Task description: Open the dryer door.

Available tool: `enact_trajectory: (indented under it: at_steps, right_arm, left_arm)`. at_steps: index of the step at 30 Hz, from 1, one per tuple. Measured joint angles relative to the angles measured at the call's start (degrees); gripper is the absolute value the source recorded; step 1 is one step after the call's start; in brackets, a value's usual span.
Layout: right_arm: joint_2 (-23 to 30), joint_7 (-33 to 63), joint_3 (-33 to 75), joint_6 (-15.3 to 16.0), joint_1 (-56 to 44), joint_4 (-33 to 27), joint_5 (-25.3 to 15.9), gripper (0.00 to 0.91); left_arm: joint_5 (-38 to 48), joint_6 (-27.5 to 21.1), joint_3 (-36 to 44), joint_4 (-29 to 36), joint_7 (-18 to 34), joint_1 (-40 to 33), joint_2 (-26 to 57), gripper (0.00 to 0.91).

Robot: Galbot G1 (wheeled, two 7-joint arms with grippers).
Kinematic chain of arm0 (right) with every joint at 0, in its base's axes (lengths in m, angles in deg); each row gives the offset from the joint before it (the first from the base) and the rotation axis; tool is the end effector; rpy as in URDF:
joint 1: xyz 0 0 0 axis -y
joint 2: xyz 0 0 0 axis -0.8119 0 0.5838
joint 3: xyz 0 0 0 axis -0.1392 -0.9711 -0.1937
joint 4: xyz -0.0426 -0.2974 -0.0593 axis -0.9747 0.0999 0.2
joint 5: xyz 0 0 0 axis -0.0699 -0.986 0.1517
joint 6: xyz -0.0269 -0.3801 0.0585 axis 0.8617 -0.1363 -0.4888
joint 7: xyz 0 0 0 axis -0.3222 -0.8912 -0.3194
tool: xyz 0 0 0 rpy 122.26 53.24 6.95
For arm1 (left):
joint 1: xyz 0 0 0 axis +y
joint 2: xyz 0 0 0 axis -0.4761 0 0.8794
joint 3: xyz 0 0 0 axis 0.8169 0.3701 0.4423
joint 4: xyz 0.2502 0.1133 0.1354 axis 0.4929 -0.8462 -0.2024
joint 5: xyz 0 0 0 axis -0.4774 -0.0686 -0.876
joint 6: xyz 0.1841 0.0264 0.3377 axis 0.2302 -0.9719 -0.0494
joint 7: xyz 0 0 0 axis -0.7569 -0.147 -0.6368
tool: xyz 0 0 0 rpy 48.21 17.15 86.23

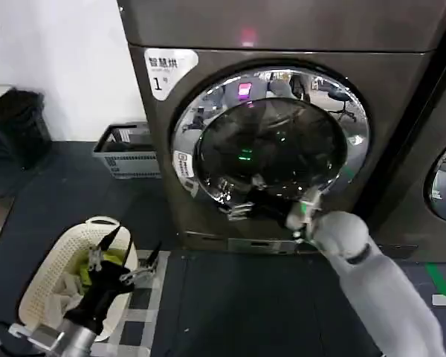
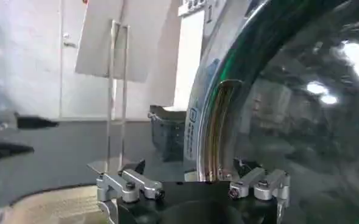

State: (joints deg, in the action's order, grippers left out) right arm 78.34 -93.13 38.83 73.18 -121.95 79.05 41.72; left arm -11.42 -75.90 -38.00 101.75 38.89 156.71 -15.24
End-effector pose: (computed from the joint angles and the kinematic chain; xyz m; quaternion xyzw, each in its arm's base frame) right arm 0.4263 0.0482 -0.1413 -0.4707 0.8783 -0.0807 0.0222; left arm 0.1885 0.0619 -0.1631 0.1714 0.9832 0.0597 0.0183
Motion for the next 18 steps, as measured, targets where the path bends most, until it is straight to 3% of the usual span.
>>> enact_trajectory:
  at_steps: [18]
  right_arm:
    - [9.0,1.5,-6.5,-0.7,8.7,-10.6,-0.3,0.907]
  left_arm:
    - [0.2,0.2,-0.1,0.3,-0.3,0.1,-0.8,0.907]
